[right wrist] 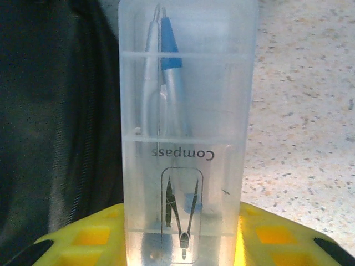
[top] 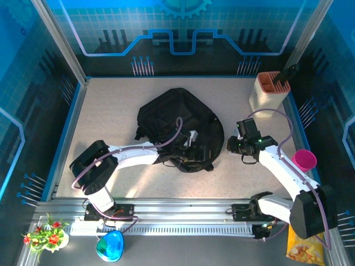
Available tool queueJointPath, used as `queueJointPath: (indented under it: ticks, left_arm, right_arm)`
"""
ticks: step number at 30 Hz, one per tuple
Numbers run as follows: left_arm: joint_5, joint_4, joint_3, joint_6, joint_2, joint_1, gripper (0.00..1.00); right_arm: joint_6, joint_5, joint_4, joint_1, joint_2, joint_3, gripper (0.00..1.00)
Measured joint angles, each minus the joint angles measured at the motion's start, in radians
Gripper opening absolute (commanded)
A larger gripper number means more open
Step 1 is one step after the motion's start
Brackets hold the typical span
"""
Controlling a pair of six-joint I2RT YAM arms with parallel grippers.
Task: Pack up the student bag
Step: Rotate the student bag at the center of the table.
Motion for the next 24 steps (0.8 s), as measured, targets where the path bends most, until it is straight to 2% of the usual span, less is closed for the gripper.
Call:
queueJointPath:
  ticks: [6,12,17,24]
  left_arm:
    - [0.013,-0.020,0.032,0.000,-0.129,0.140,0.95]
    - [0.050,-0.026,0.119,-0.005,-0.163,0.231,0.93]
    - [0.098,-0.026,0.167,-0.031,-0.125,0.266,0.85]
    - [0.178,0.008,0.189,-0.086,-0.036,0.274,0.68]
  right_arm:
    - [-0.043,-0.141,0.032,0.009,0.010,0.053,0.37]
    - [-0.072,-0.228,0.112,0.094,0.071,0.150,0.37]
    - [-0.097,-0.277,0.202,0.159,0.122,0.180,0.37]
    - [-0.115,-0.322,0.281,0.186,0.180,0.181,0.37]
